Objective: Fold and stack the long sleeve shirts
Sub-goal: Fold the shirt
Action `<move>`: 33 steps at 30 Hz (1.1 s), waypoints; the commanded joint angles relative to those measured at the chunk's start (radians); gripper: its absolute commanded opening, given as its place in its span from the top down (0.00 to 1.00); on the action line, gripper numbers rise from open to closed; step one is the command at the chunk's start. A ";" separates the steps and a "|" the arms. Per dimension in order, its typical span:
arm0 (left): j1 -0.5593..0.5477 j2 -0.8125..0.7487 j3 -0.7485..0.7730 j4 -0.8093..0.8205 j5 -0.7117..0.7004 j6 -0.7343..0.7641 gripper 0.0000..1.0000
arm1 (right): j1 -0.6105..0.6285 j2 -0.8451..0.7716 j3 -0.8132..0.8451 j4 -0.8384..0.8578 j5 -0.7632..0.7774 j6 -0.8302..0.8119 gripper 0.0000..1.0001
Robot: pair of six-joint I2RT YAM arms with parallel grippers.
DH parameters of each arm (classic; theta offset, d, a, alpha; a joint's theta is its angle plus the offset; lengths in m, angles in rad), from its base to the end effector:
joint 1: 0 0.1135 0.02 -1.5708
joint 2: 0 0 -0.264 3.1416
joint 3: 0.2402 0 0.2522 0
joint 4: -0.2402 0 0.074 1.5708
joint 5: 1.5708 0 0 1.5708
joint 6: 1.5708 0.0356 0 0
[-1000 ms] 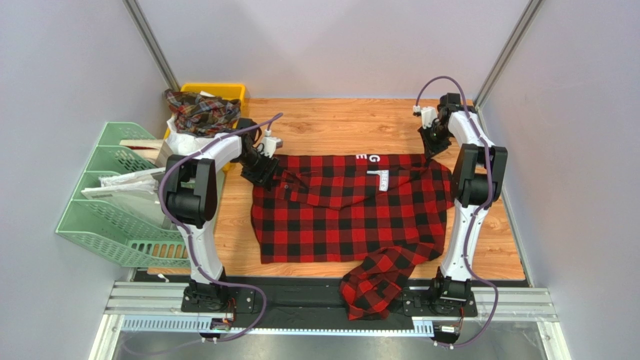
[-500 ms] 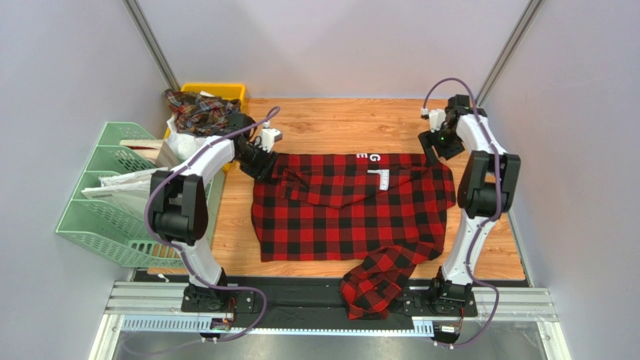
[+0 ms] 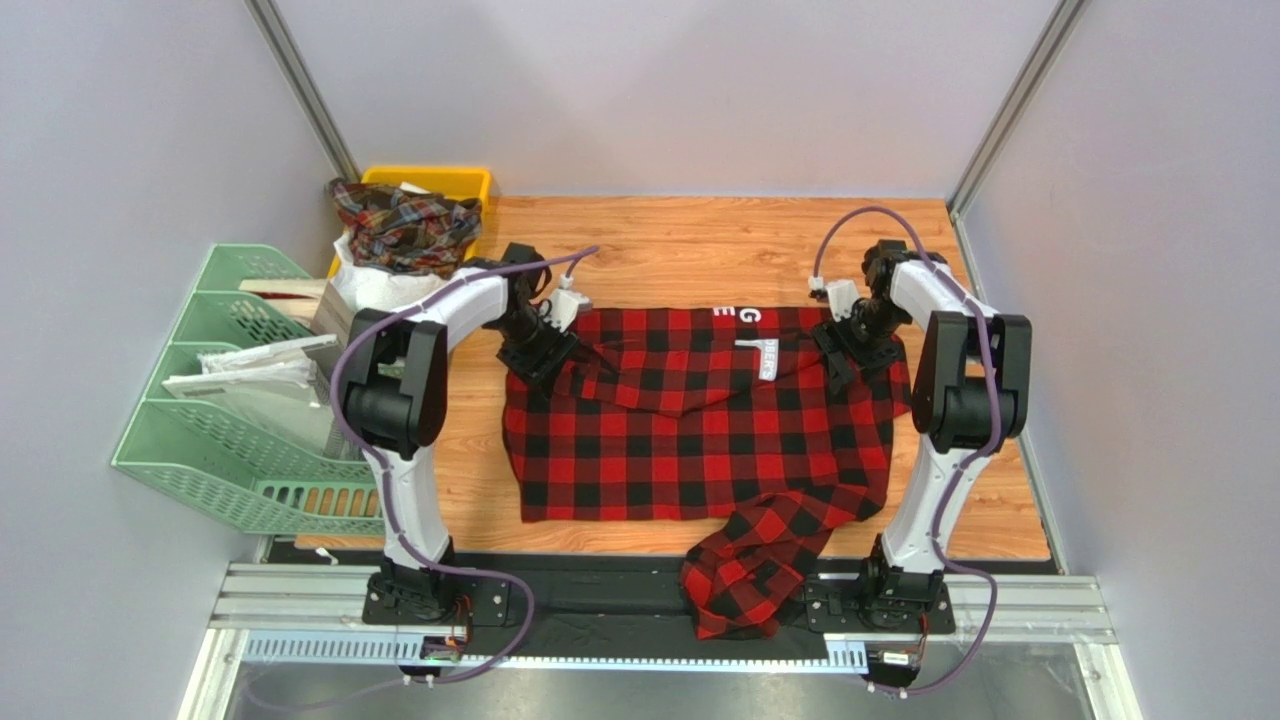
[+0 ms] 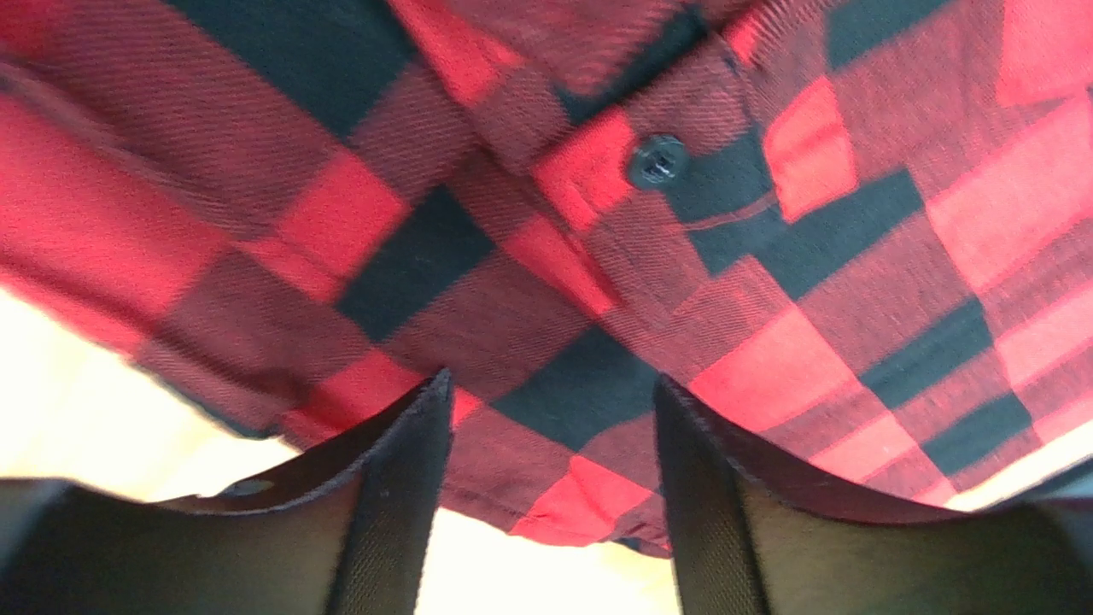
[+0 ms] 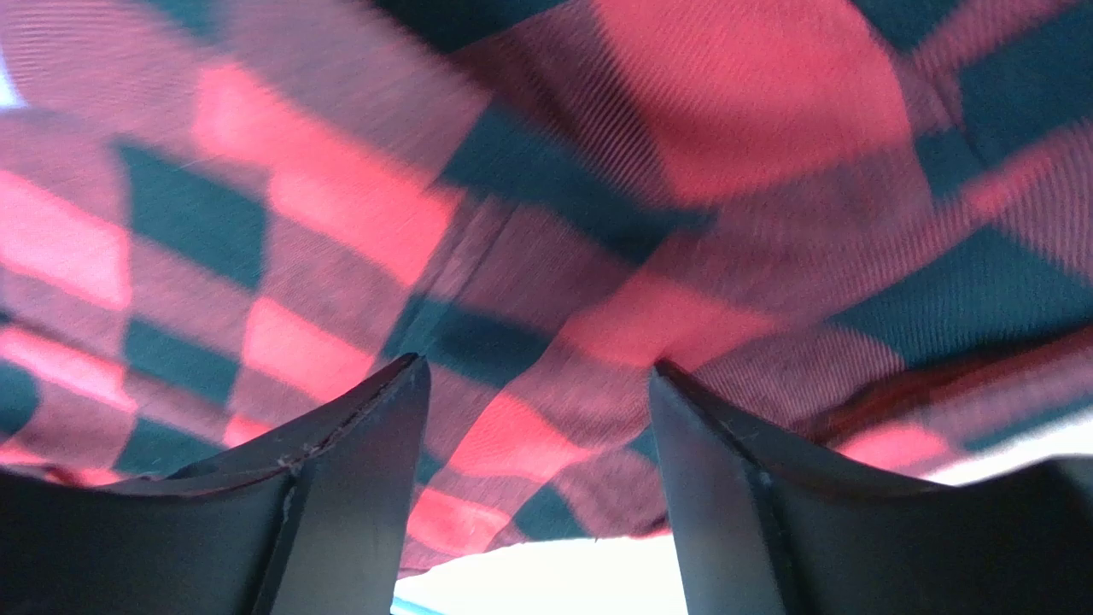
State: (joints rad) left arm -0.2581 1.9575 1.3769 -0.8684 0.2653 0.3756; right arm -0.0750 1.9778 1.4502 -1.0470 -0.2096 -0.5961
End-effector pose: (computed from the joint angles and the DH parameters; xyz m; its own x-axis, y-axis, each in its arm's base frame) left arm 0.3558 -0.1036 0.1663 -0.7911 0.5750 -0.2085 0.6099 0.7675 -0.1976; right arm 0.3655 -0.0200 0.1756 -0.8668 -0.4855 -0.1137 -0.4985 0.8492 0.1743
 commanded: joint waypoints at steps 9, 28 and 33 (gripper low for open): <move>0.109 0.308 0.496 -0.173 -0.083 0.025 0.53 | 0.004 0.315 0.411 0.027 0.053 0.068 0.36; 0.048 -0.499 -0.249 -0.101 0.341 0.463 0.33 | 0.004 -0.595 -0.446 -0.017 -0.114 -0.459 0.45; -0.051 -0.580 -0.444 -0.026 0.237 0.549 0.36 | 0.070 -0.660 -0.655 0.211 -0.044 -0.467 0.47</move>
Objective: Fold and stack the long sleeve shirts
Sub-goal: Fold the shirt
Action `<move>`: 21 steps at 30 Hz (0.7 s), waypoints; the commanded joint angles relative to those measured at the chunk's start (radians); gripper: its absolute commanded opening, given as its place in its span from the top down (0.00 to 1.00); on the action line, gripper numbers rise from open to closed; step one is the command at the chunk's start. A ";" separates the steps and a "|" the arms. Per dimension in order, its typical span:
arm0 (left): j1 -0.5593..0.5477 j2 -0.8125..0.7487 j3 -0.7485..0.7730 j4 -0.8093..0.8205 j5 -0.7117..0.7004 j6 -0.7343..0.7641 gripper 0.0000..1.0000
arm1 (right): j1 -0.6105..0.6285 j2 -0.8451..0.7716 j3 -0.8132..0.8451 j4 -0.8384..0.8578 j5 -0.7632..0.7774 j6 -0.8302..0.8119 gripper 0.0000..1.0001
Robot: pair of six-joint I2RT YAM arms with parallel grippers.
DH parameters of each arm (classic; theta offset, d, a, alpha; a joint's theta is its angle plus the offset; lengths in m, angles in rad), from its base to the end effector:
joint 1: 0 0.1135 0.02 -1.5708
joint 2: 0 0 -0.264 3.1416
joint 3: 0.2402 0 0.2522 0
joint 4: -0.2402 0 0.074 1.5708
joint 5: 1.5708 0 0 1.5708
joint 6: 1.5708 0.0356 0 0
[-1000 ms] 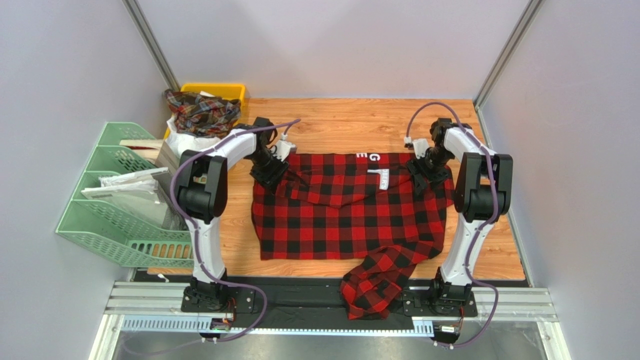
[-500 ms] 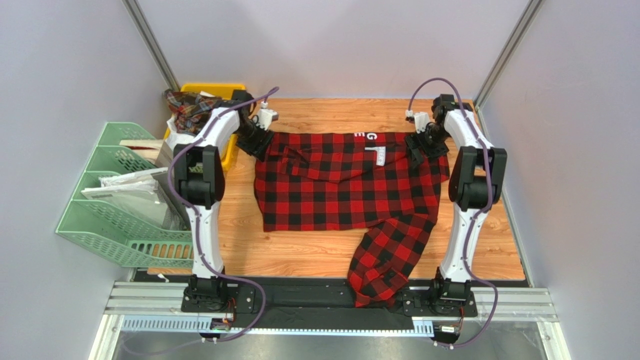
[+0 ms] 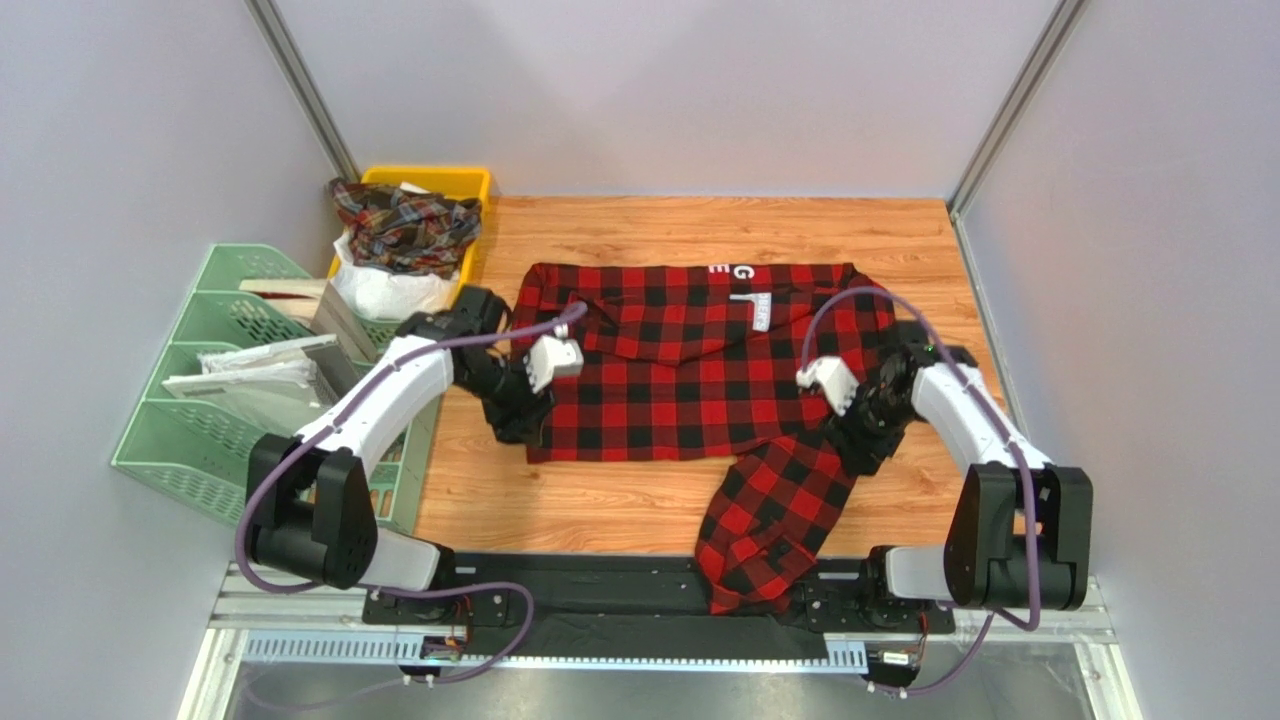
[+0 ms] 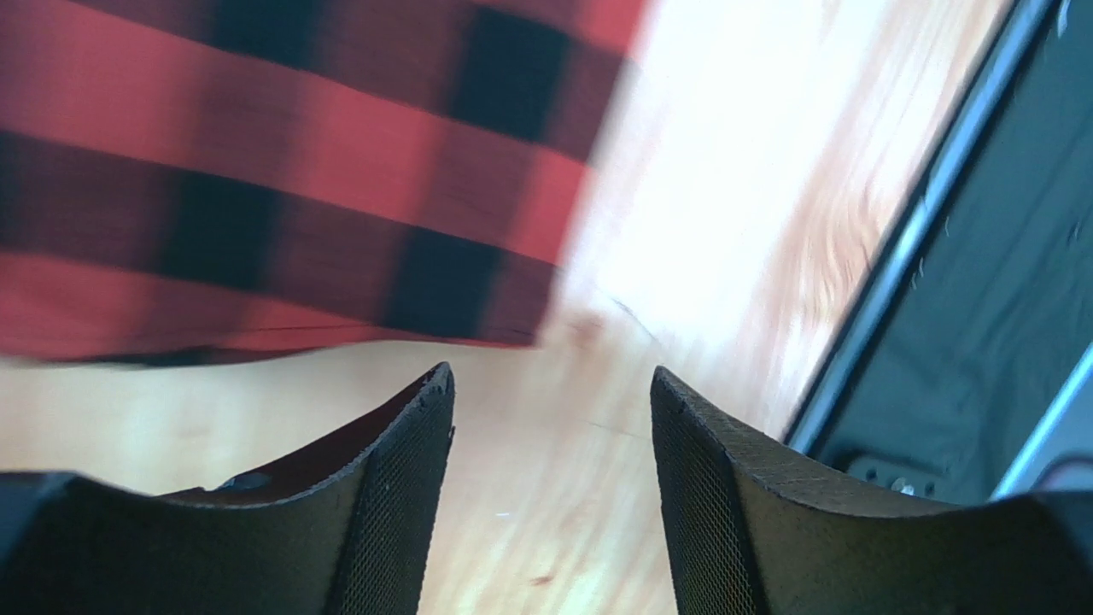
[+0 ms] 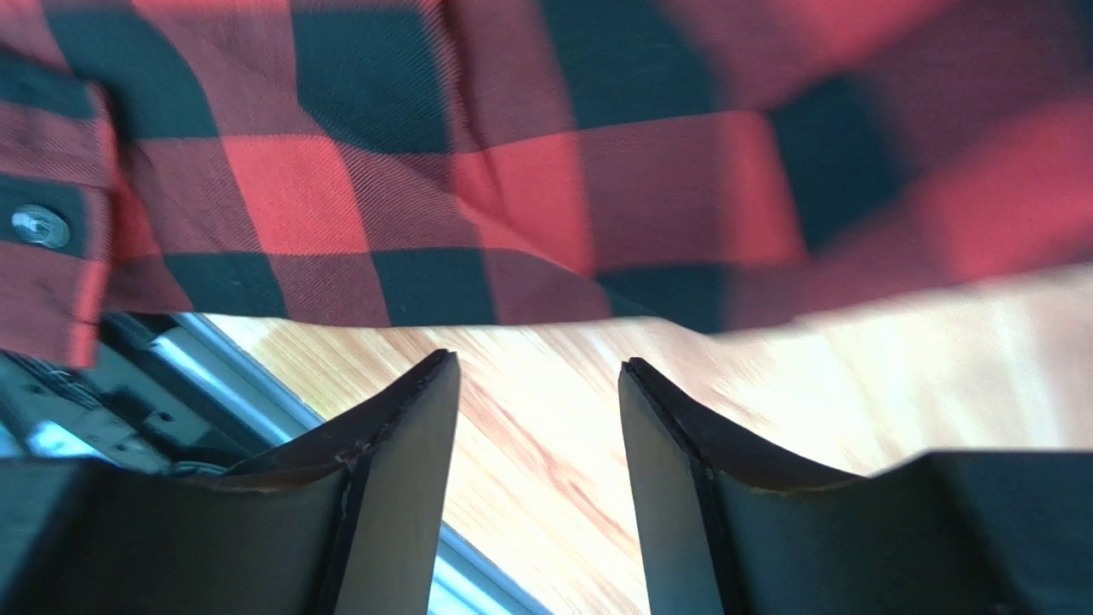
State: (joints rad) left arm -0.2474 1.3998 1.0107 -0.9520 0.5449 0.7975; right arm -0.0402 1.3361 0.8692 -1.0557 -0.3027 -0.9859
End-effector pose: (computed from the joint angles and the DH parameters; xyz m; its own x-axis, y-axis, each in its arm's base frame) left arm 0.2362 -0.0787 0.2345 -0.4277 0.7392 -0.5202 0.9018 0.3883 -0.1896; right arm 0.2098 0.0022 0.2057 -0.5711 -0.7735 -0.2749 -0.8189 0.5604 0.1242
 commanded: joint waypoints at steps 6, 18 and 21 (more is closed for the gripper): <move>-0.145 -0.016 -0.167 0.196 -0.169 0.164 0.38 | 0.089 0.024 -0.093 0.307 0.051 -0.077 0.49; -0.170 0.120 -0.179 0.251 -0.224 0.207 0.36 | 0.126 0.089 -0.110 0.301 0.085 -0.096 0.49; -0.173 0.119 -0.179 0.249 -0.221 0.209 0.35 | 0.126 0.054 -0.111 0.240 0.093 -0.129 0.40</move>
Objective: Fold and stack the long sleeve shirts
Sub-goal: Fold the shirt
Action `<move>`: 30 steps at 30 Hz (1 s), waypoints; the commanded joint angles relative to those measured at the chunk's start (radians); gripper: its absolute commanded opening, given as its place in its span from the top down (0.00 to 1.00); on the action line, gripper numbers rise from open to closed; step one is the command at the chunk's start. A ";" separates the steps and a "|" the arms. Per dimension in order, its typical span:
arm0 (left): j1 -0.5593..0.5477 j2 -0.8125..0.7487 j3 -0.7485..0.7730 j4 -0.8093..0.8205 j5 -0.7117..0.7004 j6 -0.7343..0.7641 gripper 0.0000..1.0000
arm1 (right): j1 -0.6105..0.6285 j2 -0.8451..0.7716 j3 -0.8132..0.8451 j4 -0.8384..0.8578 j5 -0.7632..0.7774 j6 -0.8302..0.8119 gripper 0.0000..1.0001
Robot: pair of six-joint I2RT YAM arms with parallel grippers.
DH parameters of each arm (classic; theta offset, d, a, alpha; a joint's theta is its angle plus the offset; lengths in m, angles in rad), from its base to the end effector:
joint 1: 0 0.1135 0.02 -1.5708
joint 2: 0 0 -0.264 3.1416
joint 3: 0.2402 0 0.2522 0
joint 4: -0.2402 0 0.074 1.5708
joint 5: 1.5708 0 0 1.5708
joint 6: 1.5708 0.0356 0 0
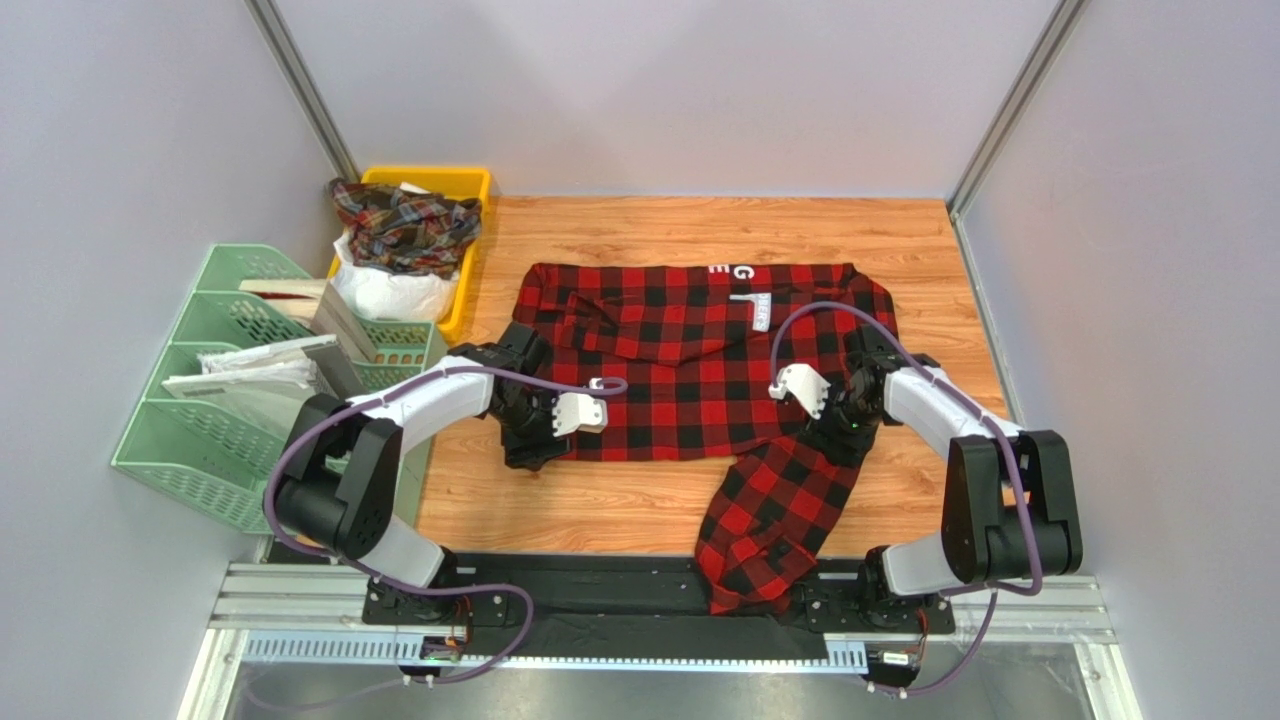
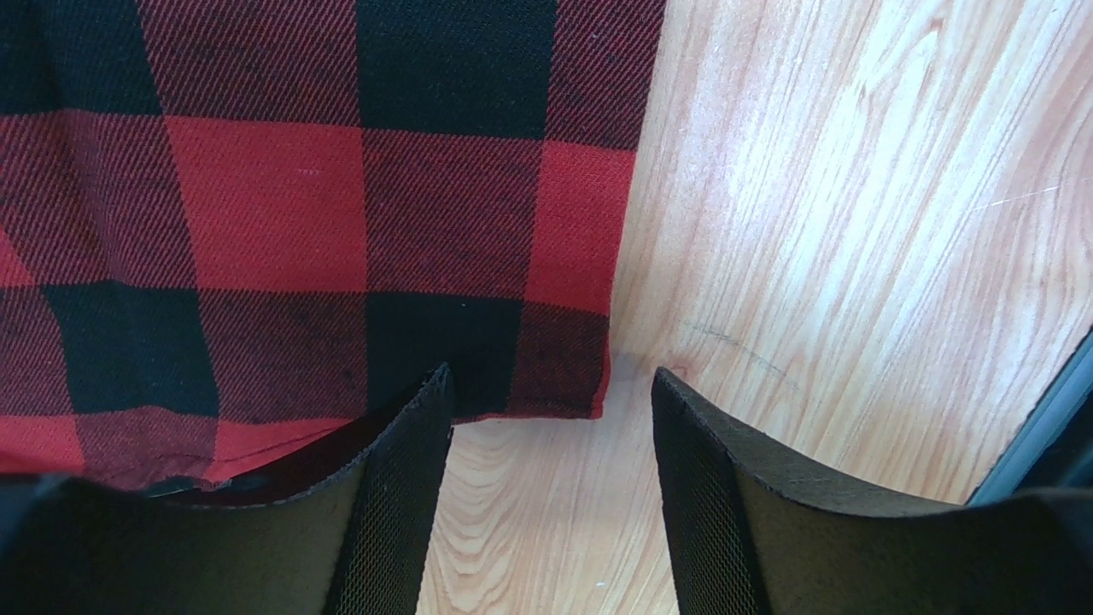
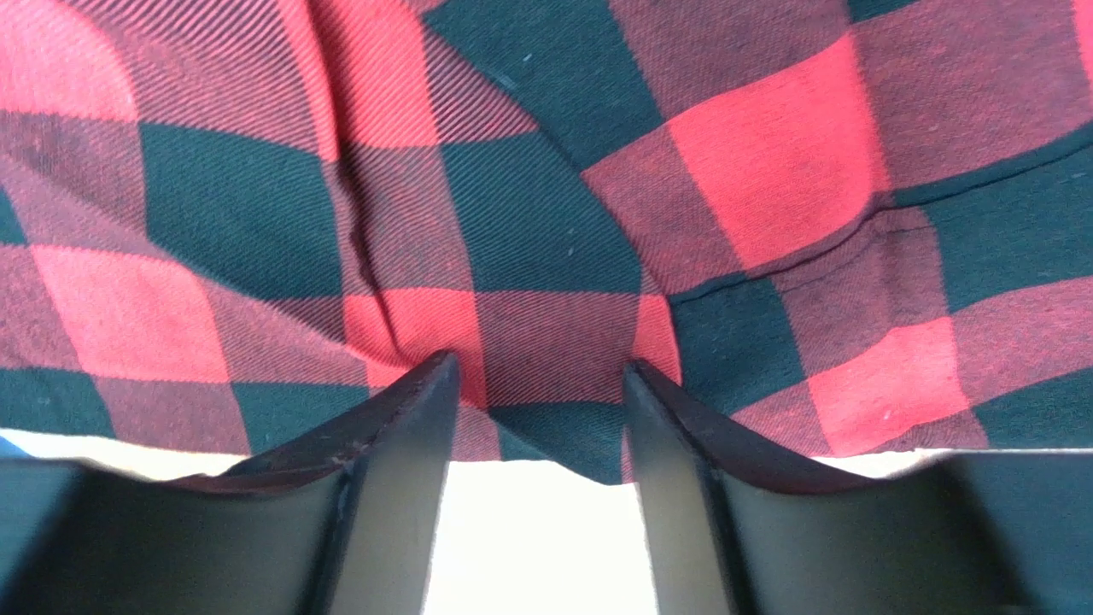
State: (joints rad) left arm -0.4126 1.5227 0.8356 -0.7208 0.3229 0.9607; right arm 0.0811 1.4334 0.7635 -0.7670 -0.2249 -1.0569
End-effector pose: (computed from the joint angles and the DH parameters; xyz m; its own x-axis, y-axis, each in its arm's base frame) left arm 0.2265 -0.1115 0.1619 -0.1676 0.9218 -0.3496 0.9858 0.1616 -0.0465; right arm 0.2262 0.0264 0.1622 -0.3910 -0.8835 -0.2581 -0.9136 0.4065 -0.0076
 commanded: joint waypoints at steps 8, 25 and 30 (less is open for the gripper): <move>-0.014 0.008 0.000 0.020 -0.030 0.053 0.35 | -0.009 -0.061 0.002 -0.089 0.047 -0.110 0.34; -0.017 -0.002 -0.018 0.009 -0.067 0.084 0.60 | -0.004 0.030 -0.032 0.012 0.019 -0.055 0.49; -0.017 -0.009 -0.029 0.001 -0.085 0.092 0.73 | -0.001 0.047 -0.075 0.060 0.059 -0.052 0.80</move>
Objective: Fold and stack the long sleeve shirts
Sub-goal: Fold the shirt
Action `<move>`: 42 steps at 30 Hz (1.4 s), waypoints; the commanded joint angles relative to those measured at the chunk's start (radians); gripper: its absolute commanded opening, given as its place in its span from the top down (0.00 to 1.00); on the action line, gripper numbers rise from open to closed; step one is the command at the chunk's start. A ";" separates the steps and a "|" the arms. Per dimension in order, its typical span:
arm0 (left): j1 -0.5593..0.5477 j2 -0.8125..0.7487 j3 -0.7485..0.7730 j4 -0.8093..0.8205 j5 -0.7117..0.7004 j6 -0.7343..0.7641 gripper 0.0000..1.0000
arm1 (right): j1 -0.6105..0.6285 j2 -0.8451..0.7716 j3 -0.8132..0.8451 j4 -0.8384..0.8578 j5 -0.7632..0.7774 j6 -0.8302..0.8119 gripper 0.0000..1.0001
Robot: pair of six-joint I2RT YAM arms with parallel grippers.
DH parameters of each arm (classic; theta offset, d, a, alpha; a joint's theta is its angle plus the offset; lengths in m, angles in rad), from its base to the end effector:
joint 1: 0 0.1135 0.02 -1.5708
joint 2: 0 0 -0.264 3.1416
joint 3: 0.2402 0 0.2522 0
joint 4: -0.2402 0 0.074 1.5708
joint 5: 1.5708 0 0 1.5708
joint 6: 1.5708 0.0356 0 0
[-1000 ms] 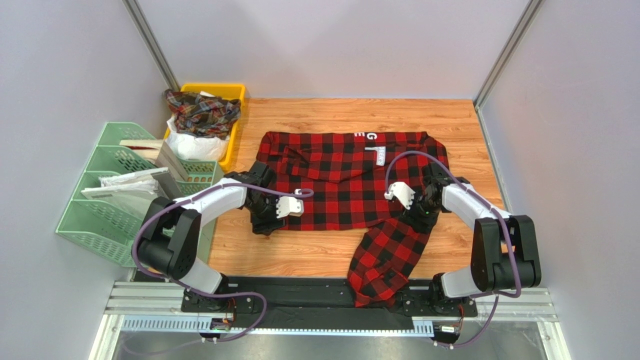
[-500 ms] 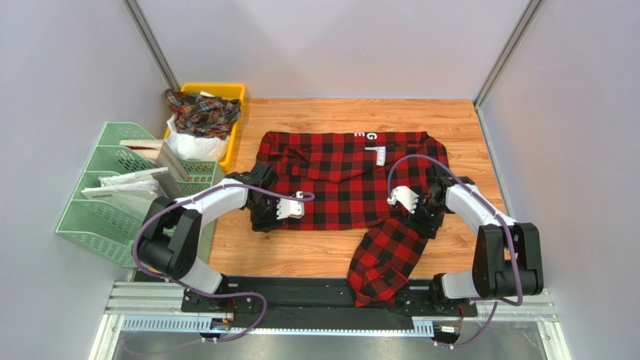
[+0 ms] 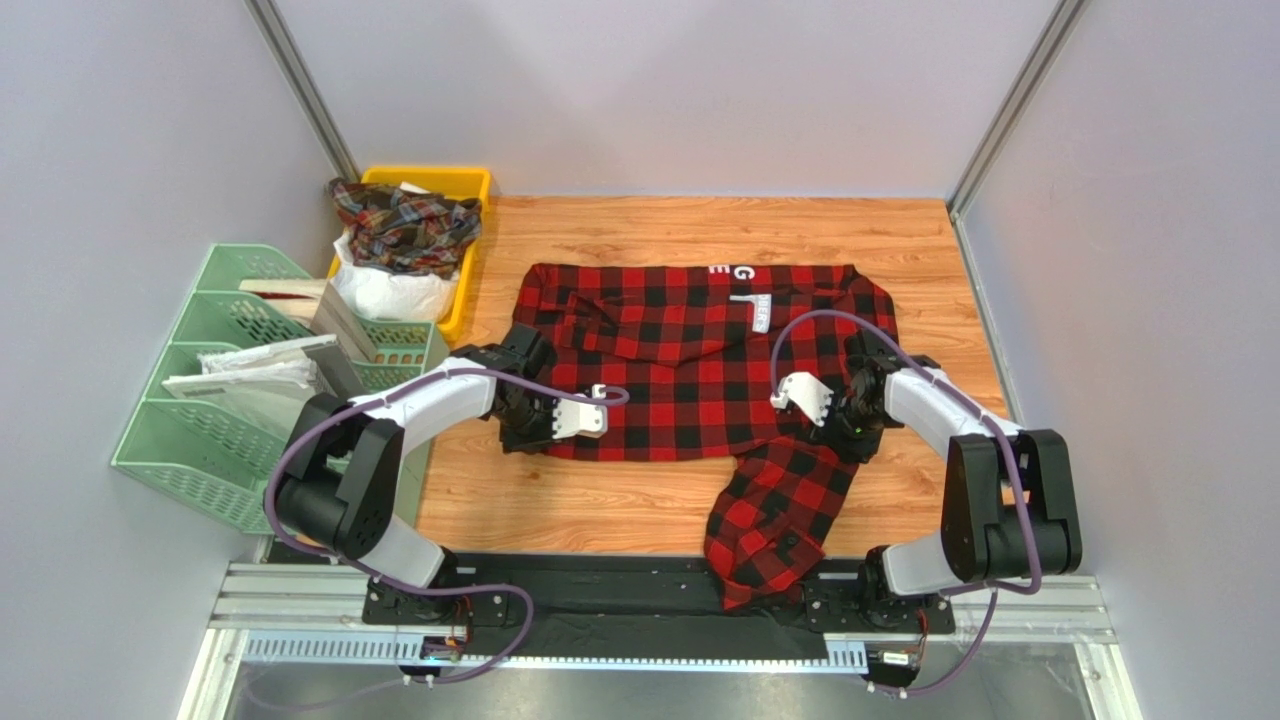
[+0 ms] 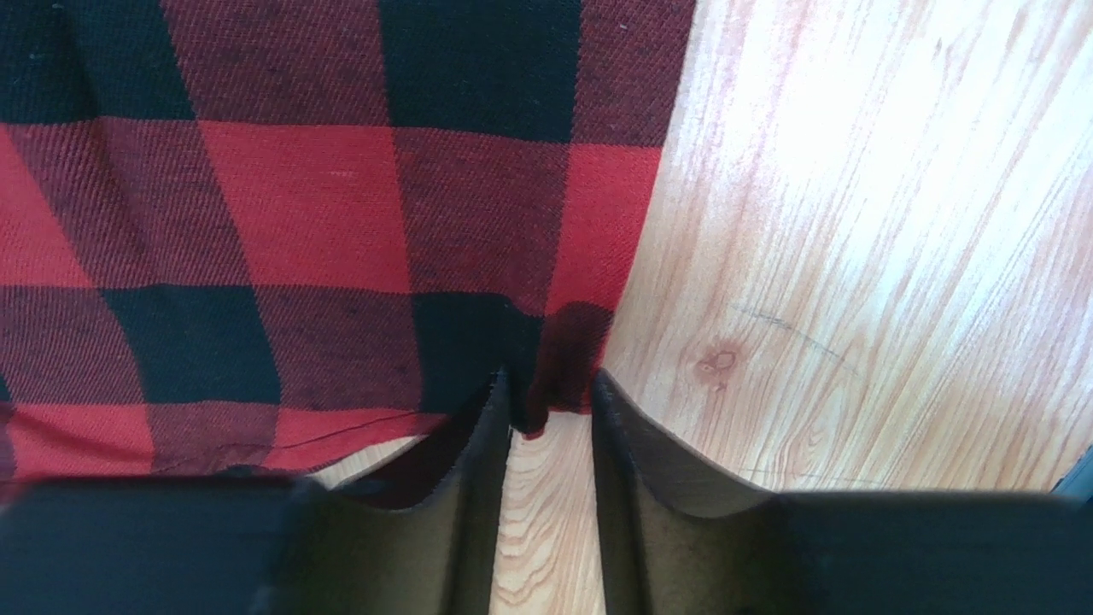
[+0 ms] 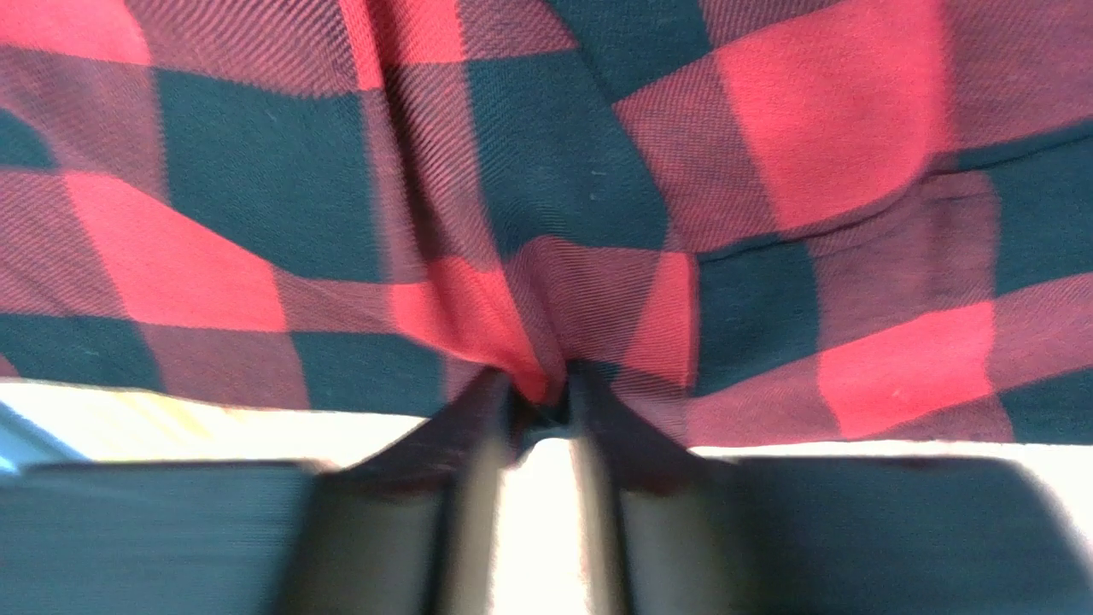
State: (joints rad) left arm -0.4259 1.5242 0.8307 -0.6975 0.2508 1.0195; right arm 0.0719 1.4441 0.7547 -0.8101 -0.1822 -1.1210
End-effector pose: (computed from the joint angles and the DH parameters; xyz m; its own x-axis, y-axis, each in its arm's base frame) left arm 0.2275 -0.1129 0.1600 -0.0939 0.9488 -0.3017 0.9940 0.1062 0.0244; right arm 0.2206 0.0224 0.1571 -0.3574 -0.9137 -0.1937 -0.9322 0.3616 0.0144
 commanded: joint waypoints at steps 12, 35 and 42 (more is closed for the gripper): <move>-0.004 -0.205 -0.010 -0.177 0.071 0.045 1.00 | 0.035 -0.257 -0.012 -0.188 -0.057 0.035 1.00; 0.182 0.134 0.517 -0.293 0.131 0.021 1.00 | -0.023 0.221 0.675 -0.353 -0.097 0.072 1.00; 0.255 0.293 0.654 -0.238 0.114 -0.087 0.72 | -0.047 0.430 0.883 -0.397 -0.071 0.174 0.55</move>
State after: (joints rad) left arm -0.2214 1.7714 1.4071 -0.9657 0.3553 1.0134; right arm 0.0483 1.8114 1.5478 -1.1629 -0.2577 -1.0294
